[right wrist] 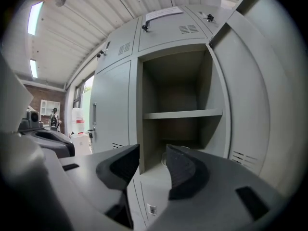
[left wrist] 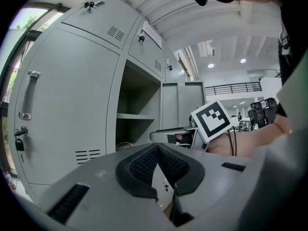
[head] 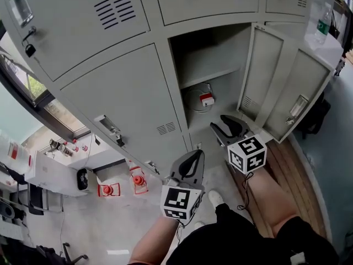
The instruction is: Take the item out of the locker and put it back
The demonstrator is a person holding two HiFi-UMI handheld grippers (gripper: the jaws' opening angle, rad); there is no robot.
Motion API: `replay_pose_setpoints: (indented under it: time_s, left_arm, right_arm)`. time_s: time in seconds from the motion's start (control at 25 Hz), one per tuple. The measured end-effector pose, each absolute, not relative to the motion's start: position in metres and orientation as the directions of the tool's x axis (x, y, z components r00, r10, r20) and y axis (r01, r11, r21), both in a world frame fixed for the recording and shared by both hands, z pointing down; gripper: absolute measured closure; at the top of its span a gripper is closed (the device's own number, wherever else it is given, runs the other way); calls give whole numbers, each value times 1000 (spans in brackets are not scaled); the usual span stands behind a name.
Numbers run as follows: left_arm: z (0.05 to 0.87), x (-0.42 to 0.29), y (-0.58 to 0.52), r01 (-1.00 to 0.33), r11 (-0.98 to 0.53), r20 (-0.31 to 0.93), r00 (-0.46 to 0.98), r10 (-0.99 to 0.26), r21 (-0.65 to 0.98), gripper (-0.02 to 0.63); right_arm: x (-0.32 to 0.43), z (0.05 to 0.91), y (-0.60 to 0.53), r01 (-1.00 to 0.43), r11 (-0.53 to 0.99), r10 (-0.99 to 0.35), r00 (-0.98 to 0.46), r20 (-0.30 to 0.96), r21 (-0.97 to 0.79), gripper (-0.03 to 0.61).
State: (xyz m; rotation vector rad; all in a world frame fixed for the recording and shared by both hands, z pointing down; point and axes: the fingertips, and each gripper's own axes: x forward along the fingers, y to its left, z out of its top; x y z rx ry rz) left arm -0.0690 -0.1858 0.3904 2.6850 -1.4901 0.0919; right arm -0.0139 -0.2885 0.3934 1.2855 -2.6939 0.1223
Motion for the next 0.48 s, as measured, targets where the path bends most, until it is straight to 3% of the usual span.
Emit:
replay_pose_setpoints:
  time_s: [0.48]
  left_arm:
    - [405,-46,-236,-839,-544,120,542,-831,25,598]
  right_arm:
    - [-11,441,-375,-817,576,-781,-556,286,-18,294]
